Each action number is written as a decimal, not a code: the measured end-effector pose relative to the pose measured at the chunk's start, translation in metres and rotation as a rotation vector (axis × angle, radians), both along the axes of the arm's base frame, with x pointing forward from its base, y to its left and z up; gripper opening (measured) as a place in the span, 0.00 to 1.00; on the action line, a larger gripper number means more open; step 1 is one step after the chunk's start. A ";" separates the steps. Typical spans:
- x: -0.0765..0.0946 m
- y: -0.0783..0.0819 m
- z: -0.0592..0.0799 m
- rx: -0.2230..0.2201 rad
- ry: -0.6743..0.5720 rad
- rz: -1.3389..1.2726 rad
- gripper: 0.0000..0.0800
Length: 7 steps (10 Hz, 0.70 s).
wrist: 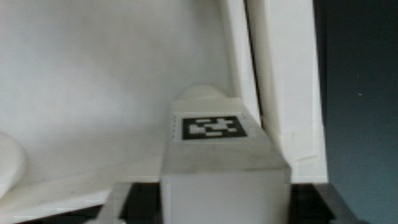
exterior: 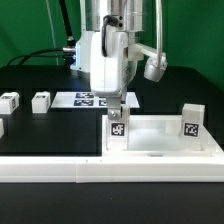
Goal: Assemble square table
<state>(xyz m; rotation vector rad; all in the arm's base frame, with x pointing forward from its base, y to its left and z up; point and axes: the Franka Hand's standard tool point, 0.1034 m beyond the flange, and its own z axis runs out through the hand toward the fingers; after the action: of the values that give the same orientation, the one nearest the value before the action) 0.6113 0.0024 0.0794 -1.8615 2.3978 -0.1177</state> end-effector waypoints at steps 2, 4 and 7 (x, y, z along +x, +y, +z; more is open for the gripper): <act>-0.001 -0.002 0.000 0.005 0.005 -0.049 0.37; -0.001 0.001 -0.001 0.023 0.004 -0.114 0.64; -0.001 -0.002 -0.001 0.016 -0.001 0.036 0.78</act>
Offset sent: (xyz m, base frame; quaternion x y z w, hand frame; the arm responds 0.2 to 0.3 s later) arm 0.0000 0.0000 0.0000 0.0000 0.0000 0.0650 0.9979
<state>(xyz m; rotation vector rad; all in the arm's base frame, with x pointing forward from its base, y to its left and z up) 0.6102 0.0007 0.0789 -1.8961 2.3560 -0.0963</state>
